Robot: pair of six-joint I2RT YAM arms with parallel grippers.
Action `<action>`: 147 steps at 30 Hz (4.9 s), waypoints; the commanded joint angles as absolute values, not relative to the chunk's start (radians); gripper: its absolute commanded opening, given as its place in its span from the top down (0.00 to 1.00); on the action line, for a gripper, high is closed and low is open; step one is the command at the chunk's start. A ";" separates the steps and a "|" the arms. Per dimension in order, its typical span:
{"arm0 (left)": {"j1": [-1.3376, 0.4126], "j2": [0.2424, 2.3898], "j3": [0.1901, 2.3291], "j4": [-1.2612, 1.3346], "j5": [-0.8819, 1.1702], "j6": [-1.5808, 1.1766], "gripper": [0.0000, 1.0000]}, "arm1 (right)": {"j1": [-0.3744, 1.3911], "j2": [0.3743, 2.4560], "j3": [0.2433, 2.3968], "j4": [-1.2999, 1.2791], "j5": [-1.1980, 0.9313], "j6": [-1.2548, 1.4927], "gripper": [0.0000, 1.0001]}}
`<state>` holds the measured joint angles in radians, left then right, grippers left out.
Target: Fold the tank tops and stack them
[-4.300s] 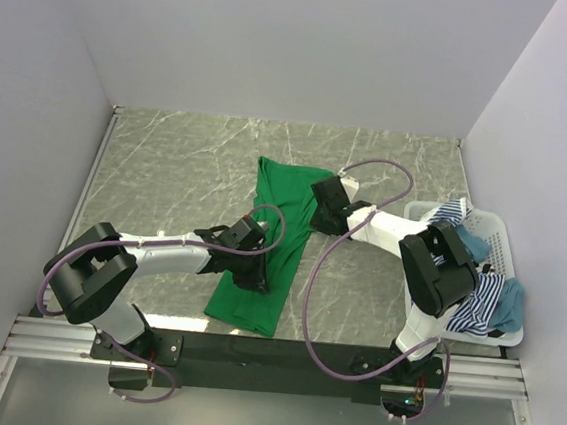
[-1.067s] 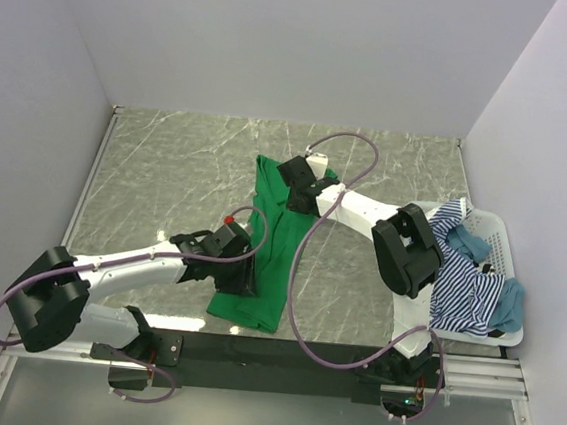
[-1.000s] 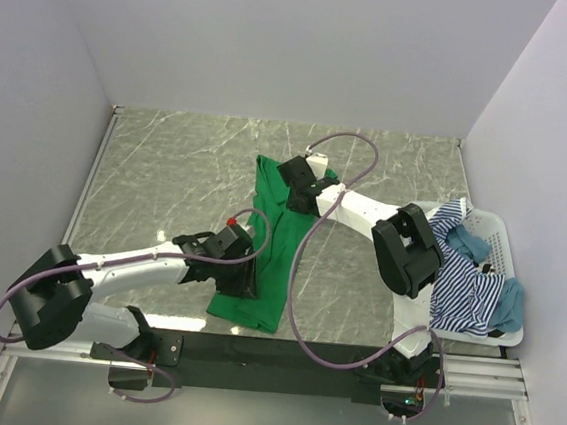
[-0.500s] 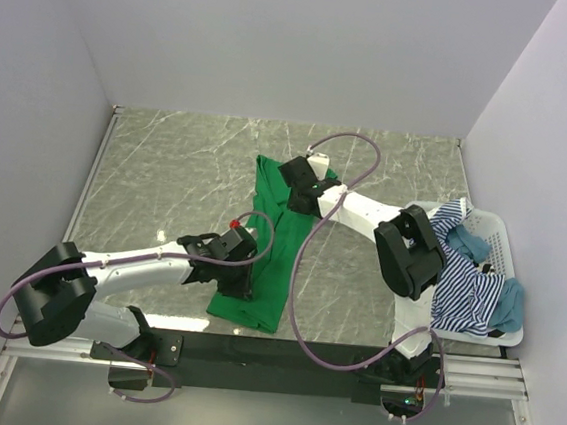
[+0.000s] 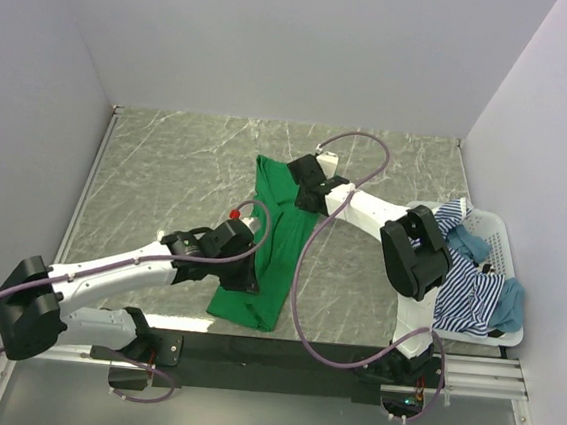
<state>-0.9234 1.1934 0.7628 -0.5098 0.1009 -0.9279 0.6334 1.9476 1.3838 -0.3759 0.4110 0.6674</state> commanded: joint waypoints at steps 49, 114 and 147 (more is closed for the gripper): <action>-0.868 1.080 0.699 -0.532 0.008 -0.942 0.53 | 0.673 1.856 1.439 -0.371 0.453 0.560 0.54; -0.460 1.146 0.549 -0.572 -0.204 -1.055 0.65 | 0.614 2.166 1.820 -0.336 0.161 0.476 0.57; -0.209 1.135 0.706 -0.522 -0.052 -0.844 0.65 | 0.453 2.392 1.953 -0.192 -0.190 0.888 0.48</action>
<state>-0.2123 1.2022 0.6361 -0.5434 -0.1158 -0.8909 0.4515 2.4596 1.9991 -0.1947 -0.2413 0.9035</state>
